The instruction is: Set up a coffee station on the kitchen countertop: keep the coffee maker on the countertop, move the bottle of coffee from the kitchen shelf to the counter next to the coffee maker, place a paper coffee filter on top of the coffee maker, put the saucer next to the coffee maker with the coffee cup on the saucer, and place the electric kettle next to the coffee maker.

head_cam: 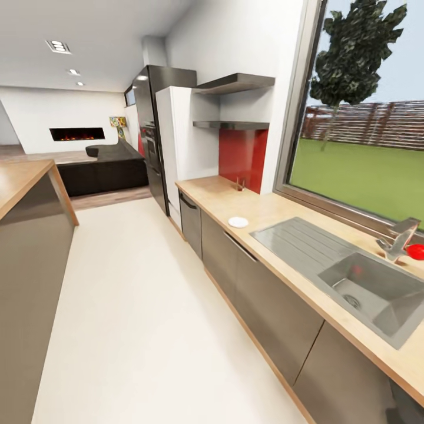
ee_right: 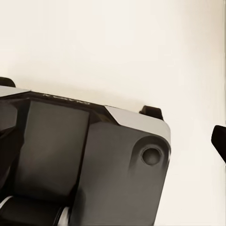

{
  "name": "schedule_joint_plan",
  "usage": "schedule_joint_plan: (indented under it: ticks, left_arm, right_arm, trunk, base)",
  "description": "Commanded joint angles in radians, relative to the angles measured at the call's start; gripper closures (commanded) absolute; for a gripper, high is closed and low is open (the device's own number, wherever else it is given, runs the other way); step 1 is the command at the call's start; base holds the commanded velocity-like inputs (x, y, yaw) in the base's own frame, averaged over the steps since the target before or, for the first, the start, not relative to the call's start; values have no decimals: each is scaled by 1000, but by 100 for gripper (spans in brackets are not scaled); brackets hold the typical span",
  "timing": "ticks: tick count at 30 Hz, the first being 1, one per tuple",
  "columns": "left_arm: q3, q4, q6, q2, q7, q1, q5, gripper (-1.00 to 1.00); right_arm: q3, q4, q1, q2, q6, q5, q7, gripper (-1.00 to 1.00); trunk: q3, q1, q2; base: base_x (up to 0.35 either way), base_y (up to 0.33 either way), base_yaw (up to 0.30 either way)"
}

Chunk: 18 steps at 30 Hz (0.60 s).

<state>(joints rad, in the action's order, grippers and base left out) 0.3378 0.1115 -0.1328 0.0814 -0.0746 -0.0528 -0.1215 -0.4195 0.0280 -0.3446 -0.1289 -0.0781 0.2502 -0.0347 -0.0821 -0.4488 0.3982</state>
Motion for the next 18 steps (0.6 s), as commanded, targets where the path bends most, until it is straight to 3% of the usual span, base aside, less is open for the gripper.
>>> schedule_joint_plan:
  ticks: [1,18]
  left_arm:
    - [9,-1,-4,0,-4,-1,-10,-100]
    - [9,-1,-4,1,-4,0,-10,-100]
  right_arm:
    - [-8,2,0,0,-4,9,-4,-100]
    - [-9,0,0,-1,-1,7,-4,-100]
  trunk:
    - [0,-1,2]
    - [26,-1,2]
  base:
    - [334,54,0]
    - [331,92,0]
